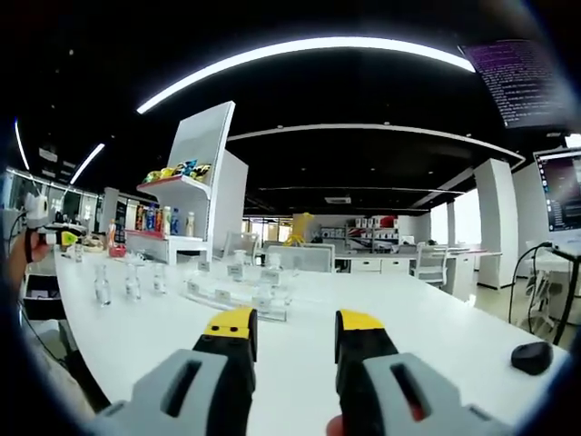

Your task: Identify the label on the chemical reagent bottle, grasp the chemical reagent bottle, and place it in the designated position on the reagent rack

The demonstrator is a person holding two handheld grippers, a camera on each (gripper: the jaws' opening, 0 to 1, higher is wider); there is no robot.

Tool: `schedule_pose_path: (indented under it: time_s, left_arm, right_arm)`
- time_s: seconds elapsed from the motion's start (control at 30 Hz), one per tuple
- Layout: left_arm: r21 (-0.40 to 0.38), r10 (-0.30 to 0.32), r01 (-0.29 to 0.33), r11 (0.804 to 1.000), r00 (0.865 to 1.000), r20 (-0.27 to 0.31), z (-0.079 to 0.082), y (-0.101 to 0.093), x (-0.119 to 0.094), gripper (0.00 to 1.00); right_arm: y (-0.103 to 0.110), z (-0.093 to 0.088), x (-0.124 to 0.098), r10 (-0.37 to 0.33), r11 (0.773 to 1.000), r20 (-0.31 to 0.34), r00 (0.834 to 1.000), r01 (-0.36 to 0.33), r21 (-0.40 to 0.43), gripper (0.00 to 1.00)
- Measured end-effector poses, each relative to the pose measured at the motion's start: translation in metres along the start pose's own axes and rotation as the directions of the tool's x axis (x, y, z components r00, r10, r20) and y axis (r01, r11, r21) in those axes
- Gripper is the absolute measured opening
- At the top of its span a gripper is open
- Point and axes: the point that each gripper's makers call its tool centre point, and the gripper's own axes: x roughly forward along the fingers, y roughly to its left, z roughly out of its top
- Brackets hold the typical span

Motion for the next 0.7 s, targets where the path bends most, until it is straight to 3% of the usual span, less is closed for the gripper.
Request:
schedule_pose_path:
  time_s: [0.23, 0.7]
  left_arm:
    - [0.009, -0.003, 0.003, 1.000, 1.000, -0.009, 0.000, -0.002, -0.007, 0.40]
    - [0.004, -0.022, 0.022, 1.000, 0.999, -0.029, -0.006, -0.005, -0.009, 0.40]
  right_arm:
    - [0.002, -0.001, -0.006, 0.014, 1.000, 0.010, 1.000, -0.014, 0.017, 0.34]
    - [-0.012, 0.001, -0.016, -0.022, 1.000, 0.011, 1.000, 0.022, 0.004, 0.34]
